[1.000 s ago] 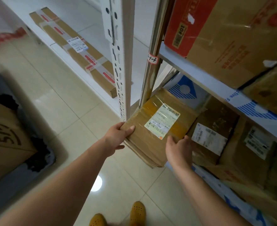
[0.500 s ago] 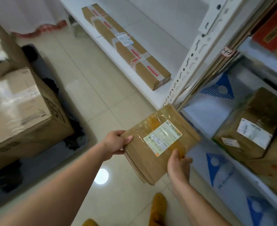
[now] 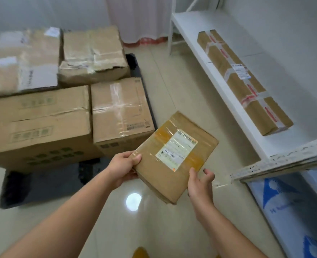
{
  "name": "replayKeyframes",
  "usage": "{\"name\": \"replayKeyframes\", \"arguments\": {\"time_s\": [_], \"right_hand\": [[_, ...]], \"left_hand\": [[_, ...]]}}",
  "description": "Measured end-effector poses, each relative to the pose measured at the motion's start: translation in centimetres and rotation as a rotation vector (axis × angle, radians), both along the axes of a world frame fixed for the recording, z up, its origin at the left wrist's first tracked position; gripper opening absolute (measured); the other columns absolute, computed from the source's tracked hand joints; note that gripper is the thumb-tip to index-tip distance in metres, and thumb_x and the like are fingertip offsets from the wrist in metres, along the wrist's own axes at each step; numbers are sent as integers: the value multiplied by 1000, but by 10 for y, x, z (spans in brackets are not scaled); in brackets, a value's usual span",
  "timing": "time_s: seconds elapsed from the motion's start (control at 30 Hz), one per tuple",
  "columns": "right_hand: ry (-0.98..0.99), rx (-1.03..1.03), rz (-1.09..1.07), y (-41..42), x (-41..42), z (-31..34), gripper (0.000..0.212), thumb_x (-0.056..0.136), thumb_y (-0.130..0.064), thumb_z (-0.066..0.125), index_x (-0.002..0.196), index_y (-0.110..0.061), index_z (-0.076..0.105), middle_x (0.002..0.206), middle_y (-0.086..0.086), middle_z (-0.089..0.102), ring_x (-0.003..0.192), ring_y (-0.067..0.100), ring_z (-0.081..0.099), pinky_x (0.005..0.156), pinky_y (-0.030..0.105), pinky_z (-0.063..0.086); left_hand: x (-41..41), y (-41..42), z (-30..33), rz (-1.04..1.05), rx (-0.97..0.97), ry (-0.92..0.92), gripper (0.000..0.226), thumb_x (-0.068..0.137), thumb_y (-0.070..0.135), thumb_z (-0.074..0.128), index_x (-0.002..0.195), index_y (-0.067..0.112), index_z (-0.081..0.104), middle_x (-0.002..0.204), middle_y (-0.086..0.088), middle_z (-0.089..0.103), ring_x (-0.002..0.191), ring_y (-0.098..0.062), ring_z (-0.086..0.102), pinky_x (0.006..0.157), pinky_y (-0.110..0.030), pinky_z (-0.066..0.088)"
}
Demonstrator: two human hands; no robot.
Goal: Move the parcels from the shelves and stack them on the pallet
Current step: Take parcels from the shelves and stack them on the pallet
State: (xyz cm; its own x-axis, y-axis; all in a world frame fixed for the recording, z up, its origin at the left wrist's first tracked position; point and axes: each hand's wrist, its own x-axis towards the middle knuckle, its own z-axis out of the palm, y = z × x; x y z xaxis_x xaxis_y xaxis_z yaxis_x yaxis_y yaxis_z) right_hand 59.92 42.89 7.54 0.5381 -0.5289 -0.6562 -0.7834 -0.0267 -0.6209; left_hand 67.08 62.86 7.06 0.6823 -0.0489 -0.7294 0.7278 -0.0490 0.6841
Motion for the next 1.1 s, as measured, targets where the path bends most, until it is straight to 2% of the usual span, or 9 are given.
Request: {"name": "replayKeyframes", "arguments": {"time_s": [0.13, 0.2, 0.37, 0.5, 0.57, 0.63, 0.83, 0.97, 1.1], "right_hand": [[-1, 191, 123, 62, 25, 5, 69, 95, -58, 44, 151, -34, 12, 136, 2, 46, 105, 23, 47, 95, 51, 49], [-25, 265, 170, 87, 36, 6, 73, 91, -64, 46, 151, -43, 10, 134, -6, 45, 111, 23, 50, 89, 50, 52], [-94, 258, 213, 107, 80, -2, 81, 83, -71, 50, 151, -46, 11, 141, -6, 45, 120, 23, 51, 97, 50, 48], [-104, 387, 269, 114, 128, -10, 78, 84, -62, 59, 147, -54, 13, 132, -8, 51, 117, 25, 56, 75, 44, 55], [-107, 423, 308, 121, 156, -19, 69, 85, -55, 65, 140, -57, 24, 131, -8, 55, 114, 24, 58, 75, 47, 59], [-92, 437, 333, 129, 189, -31, 61, 88, -51, 65, 138, -56, 31, 129, -8, 55, 113, 24, 58, 79, 51, 58], [-41, 525, 258, 143, 286, -54, 36, 98, -33, 58, 127, -46, 43, 118, -8, 62, 107, 26, 61, 83, 55, 55], [-42, 524, 246, 147, 332, -66, 24, 96, -31, 60, 115, -43, 51, 118, -6, 66, 108, 26, 62, 94, 59, 50], [-62, 451, 285, 154, 367, -73, 39, 95, -35, 61, 133, -32, 51, 123, -4, 66, 109, 23, 63, 97, 55, 49]], "left_hand": [[8, 62, 3, 166, -56, -15, 21, 99, 21, 57, 116, 12, 67, 108, -14, 69, 93, -26, 66, 68, -39, 60], [14, 86, 2, 230, -74, -21, 23, 100, 22, 57, 119, 12, 66, 111, -12, 69, 97, -25, 66, 70, -38, 60], [36, 124, -1, 319, -91, -35, 27, 101, 22, 55, 123, 10, 63, 114, -12, 69, 102, -26, 66, 83, -44, 59], [66, 138, -9, 372, -79, -45, 26, 103, 23, 51, 123, 11, 62, 114, -12, 67, 102, -25, 65, 72, -37, 60], [88, 142, -15, 405, -81, -43, 27, 103, 23, 50, 124, 11, 61, 115, -13, 67, 102, -25, 65, 65, -32, 59], [114, 147, -21, 440, -69, -28, 29, 103, 24, 50, 126, 10, 60, 117, -14, 65, 101, -25, 65, 64, -32, 59], [206, 157, -36, 453, -14, -11, 36, 99, 24, 59, 132, 10, 57, 108, -6, 64, 97, -25, 63, 80, -36, 58], [248, 155, -38, 500, 13, -18, 36, 98, 20, 60, 132, 11, 56, 105, -3, 64, 94, -23, 63, 69, -30, 56], [270, 159, -42, 559, 4, 27, 38, 96, 18, 62, 133, 9, 55, 101, -1, 61, 91, -21, 61, 69, -29, 55]]}}
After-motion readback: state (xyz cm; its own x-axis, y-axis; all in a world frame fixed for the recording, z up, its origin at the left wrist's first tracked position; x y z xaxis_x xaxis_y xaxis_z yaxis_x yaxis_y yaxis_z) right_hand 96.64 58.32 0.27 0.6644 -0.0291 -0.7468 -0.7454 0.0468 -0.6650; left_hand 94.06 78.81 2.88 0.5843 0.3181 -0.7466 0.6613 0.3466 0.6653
